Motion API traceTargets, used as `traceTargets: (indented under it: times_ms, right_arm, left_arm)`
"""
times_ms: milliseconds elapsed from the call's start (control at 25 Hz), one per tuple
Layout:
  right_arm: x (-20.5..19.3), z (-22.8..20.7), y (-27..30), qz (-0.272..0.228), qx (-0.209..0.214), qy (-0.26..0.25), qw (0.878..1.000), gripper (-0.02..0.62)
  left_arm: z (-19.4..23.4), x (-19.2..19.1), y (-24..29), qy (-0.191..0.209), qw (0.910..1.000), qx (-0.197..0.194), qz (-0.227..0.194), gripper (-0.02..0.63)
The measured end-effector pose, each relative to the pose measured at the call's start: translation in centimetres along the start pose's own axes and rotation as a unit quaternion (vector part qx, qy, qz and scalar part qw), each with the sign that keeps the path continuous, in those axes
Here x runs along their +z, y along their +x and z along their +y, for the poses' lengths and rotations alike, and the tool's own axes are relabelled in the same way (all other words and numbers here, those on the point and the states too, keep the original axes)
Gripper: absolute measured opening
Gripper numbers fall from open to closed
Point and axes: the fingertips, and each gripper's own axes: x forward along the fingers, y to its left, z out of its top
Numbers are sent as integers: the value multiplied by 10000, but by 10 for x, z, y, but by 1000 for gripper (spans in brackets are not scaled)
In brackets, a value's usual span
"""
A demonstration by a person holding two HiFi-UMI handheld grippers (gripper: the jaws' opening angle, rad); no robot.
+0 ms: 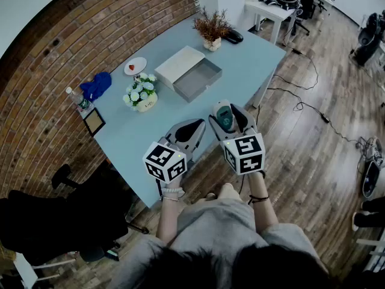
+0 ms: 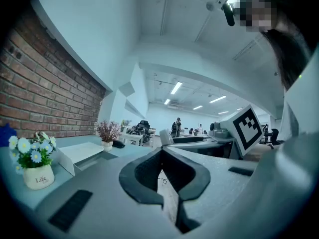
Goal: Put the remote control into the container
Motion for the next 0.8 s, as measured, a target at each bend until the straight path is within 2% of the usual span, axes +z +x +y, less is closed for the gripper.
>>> traceTargets:
  times_ms: [800]
  right_arm:
    - [0, -16, 11, -30, 137, 55, 9999, 285]
  left_arm:
    - [8, -4, 16, -38, 9998, 152, 82, 3]
